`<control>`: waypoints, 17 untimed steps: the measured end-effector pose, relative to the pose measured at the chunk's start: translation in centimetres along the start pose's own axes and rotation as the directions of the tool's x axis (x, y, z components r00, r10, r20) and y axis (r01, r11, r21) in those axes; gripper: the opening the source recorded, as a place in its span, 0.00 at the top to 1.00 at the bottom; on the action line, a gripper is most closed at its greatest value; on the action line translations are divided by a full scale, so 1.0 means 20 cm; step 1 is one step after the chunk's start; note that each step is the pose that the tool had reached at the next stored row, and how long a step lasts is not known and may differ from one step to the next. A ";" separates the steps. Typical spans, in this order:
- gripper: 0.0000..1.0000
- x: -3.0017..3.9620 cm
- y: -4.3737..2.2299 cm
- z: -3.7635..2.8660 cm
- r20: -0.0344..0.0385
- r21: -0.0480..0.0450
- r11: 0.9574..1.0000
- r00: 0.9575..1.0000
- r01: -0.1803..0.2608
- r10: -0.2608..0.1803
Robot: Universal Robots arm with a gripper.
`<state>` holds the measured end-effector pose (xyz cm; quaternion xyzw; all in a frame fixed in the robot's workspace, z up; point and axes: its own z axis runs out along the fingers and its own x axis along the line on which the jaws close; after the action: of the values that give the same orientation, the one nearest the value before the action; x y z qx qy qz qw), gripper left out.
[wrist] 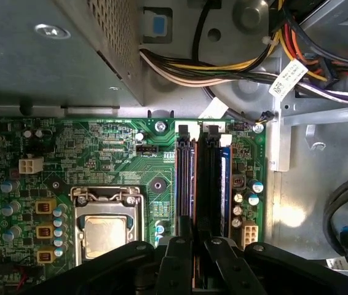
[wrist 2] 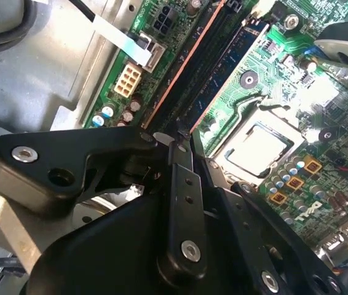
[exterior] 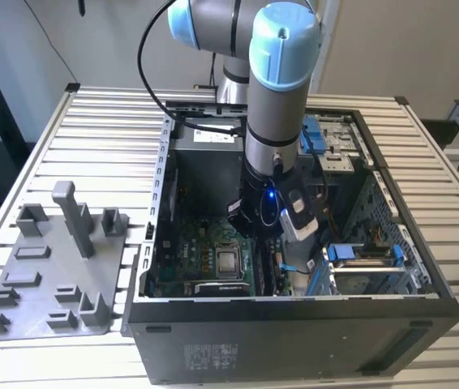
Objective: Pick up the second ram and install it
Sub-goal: 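Insert the second ram into the second slot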
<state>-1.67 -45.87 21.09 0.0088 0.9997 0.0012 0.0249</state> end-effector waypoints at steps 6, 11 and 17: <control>0.78 -0.002 0.000 -0.028 -0.001 -0.001 1.000 1.000 0.000 0.000; 0.78 -0.007 0.000 -0.143 -0.001 -0.001 1.000 1.000 0.000 0.000; 0.78 -0.010 0.000 -0.183 -0.003 -0.001 1.000 1.000 0.000 0.000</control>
<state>-1.66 -45.87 24.74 0.0088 0.9997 0.0018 0.0236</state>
